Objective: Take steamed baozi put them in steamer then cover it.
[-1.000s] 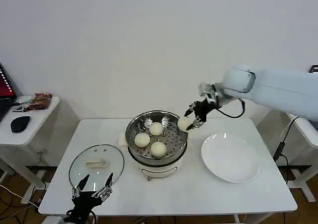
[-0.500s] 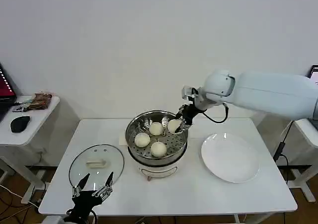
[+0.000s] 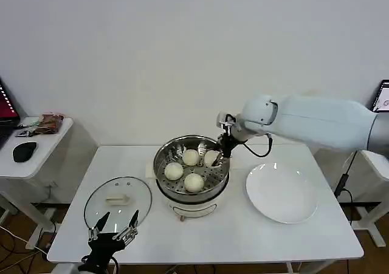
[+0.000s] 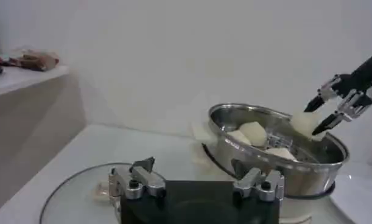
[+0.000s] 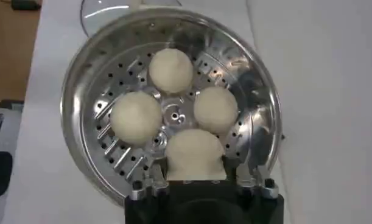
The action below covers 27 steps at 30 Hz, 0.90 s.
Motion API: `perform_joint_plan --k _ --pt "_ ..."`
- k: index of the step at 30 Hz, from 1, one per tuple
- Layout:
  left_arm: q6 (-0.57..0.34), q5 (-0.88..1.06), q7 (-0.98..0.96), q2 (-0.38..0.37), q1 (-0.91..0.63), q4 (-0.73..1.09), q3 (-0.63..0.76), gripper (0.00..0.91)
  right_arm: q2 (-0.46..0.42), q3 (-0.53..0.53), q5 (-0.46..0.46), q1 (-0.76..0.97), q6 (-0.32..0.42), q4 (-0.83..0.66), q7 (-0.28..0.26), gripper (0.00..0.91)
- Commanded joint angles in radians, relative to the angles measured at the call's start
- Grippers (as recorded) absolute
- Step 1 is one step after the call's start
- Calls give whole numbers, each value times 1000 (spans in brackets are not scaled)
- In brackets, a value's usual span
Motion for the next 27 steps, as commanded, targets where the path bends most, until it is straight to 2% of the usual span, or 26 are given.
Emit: perform_joint_plan --k 1,19,20,21,27 --pt "1 -1 0 -1 1 1 0 907 11 22 -12 -48 -26 -14 19 615" --pt "-3 -3 3 -6 9 7 0 907 32 48 -31 -113 -47 -59 48 625" --pt "-3 -3 3 -6 9 7 0 907 34 57 -26 -121 -50 -63 54 685" --pt "-3 -3 3 -5 9 8 0 907 34 62 -27 -126 -50 -66 55 897" --pt "-3 -3 3 -8 9 10 2 907 36 68 -22 -123 -50 -66 63 907"
